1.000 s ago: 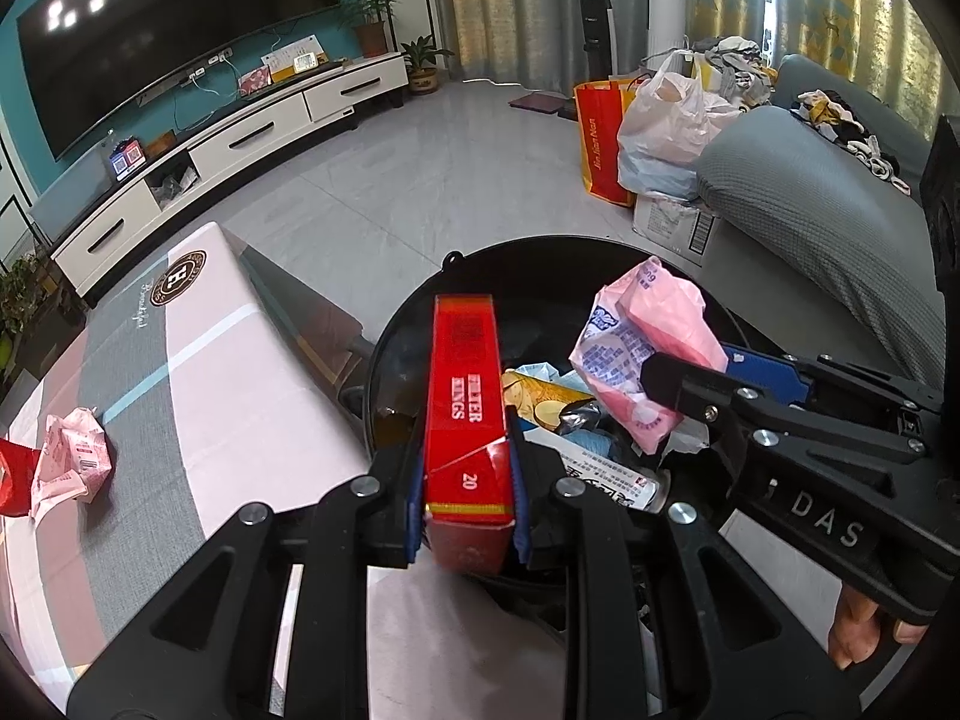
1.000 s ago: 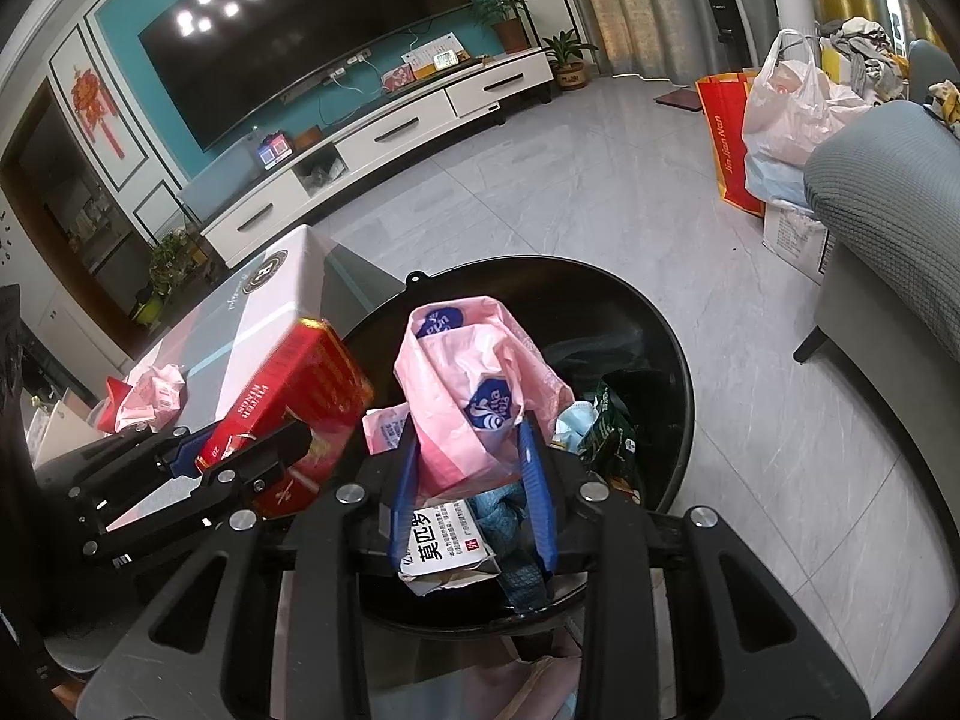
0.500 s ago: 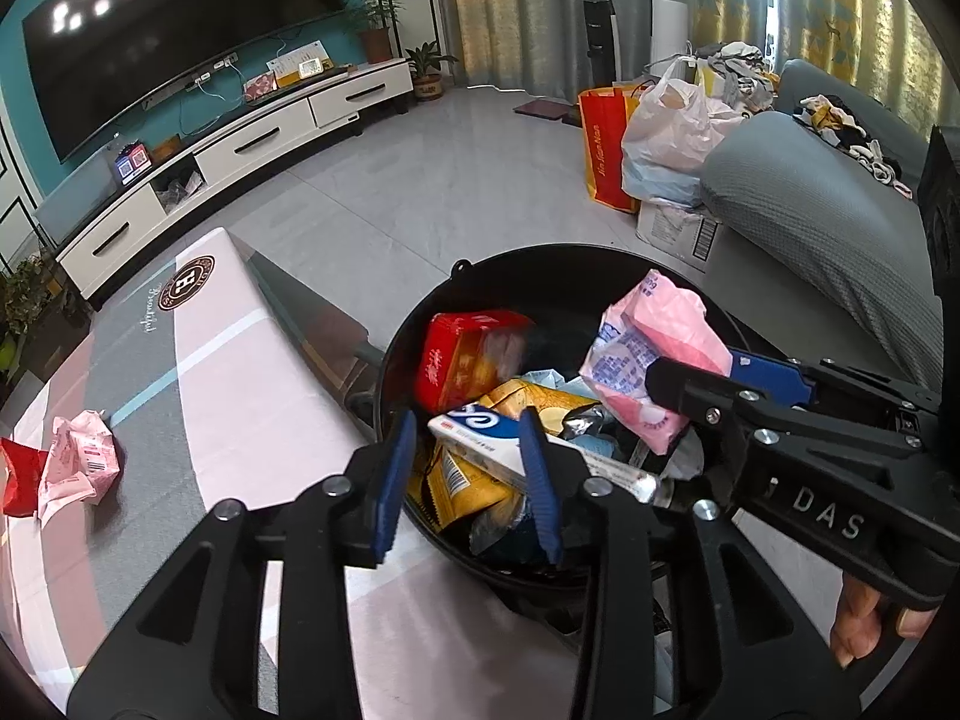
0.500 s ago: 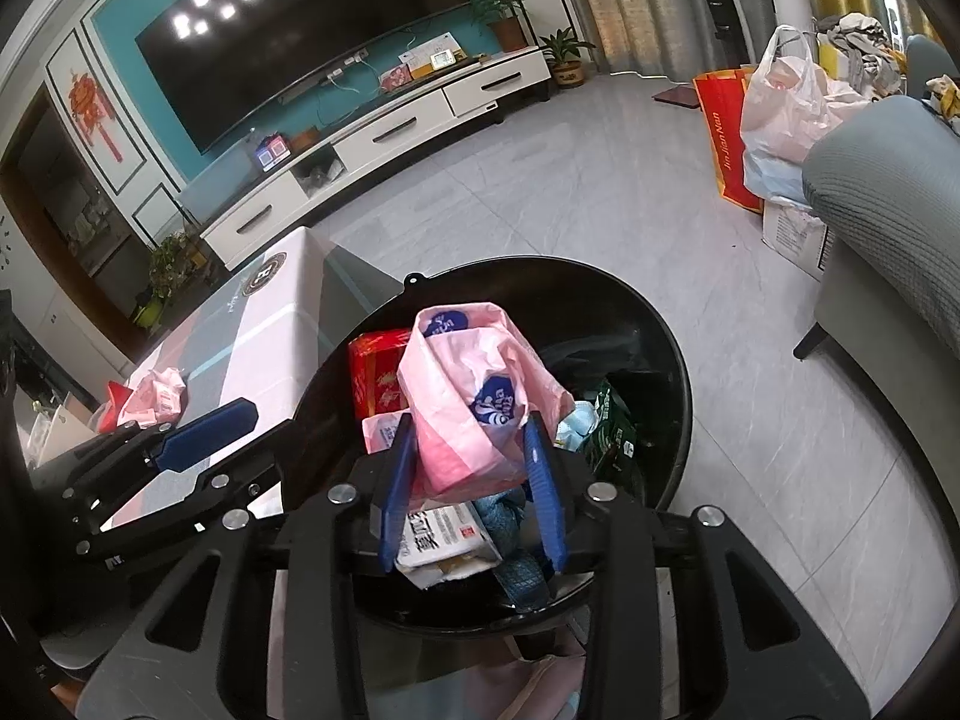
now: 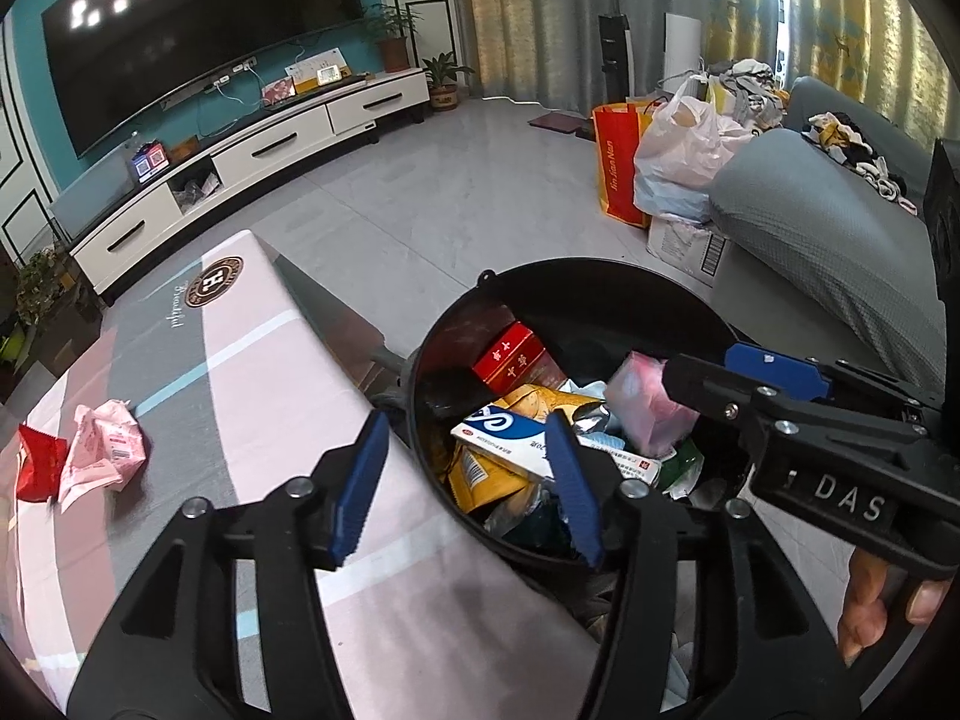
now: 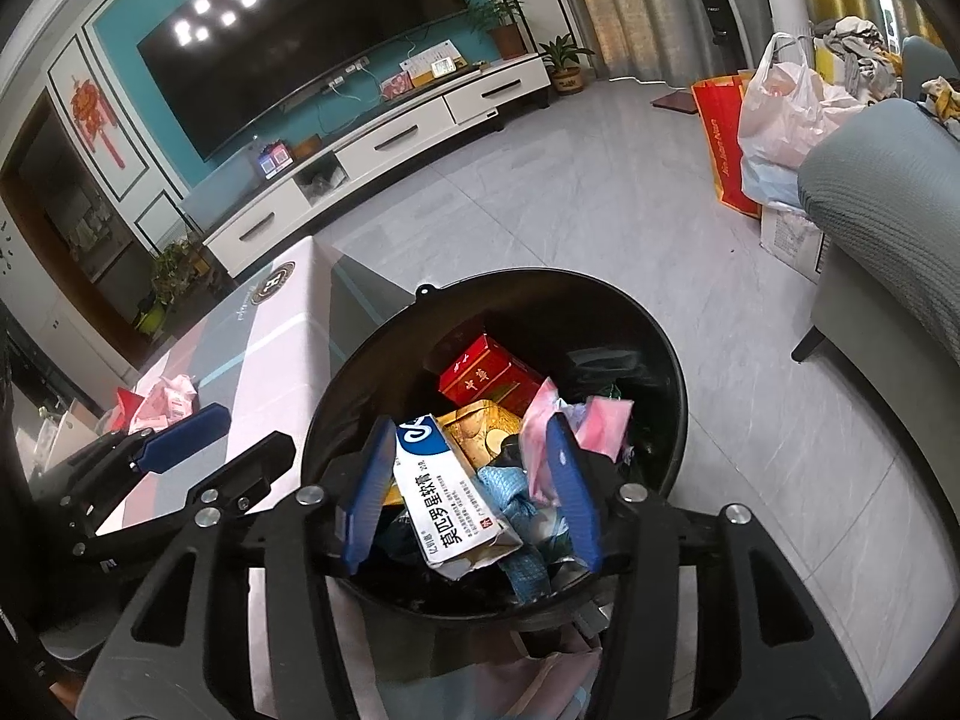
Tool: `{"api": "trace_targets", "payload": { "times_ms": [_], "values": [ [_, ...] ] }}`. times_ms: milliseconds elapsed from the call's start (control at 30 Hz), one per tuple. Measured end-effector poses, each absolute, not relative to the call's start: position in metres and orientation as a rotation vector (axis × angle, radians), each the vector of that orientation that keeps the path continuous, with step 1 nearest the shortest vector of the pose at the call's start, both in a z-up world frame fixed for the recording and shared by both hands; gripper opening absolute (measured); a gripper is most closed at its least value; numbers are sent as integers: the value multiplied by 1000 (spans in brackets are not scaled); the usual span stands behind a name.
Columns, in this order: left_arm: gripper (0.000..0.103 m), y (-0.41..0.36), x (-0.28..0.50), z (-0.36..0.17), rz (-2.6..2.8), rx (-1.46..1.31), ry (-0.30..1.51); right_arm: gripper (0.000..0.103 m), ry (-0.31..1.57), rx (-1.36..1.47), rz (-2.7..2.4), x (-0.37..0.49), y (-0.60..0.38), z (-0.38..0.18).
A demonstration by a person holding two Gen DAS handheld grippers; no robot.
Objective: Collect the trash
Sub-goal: 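Move both open tools back toward the red snack bag and pink tissue wrapper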
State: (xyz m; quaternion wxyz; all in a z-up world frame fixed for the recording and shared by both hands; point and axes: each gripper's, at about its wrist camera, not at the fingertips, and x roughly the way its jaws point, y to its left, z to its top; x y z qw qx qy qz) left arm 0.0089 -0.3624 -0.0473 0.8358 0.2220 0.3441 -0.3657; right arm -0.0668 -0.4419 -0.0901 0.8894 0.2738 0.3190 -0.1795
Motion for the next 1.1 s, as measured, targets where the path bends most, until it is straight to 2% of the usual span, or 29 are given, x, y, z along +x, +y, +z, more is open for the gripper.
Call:
{"api": "trace_targets", "payload": {
  "times_ms": [67, 200, 400, 533, 1100],
  "values": [
    [66, -357, 6, -44, -765, 463, 724, 56, 662, 569, -373, -70, -440, -88],
    [83, -340, 2, -38, -741, 446, 715, 63, 657, 566, -375, -78, -434, -81],
    [95, -302, -5, -29, -677, 405, 726, 79, 679, 534, -385, -89, -416, -73],
    [98, -271, -14, -25, -632, 386, 728, 86, 689, 494, -389, -94, -400, -66],
    [99, -153, -43, 0, -466, 251, 694, 88, 731, 353, -269, -90, -312, -38]
  ]
}}
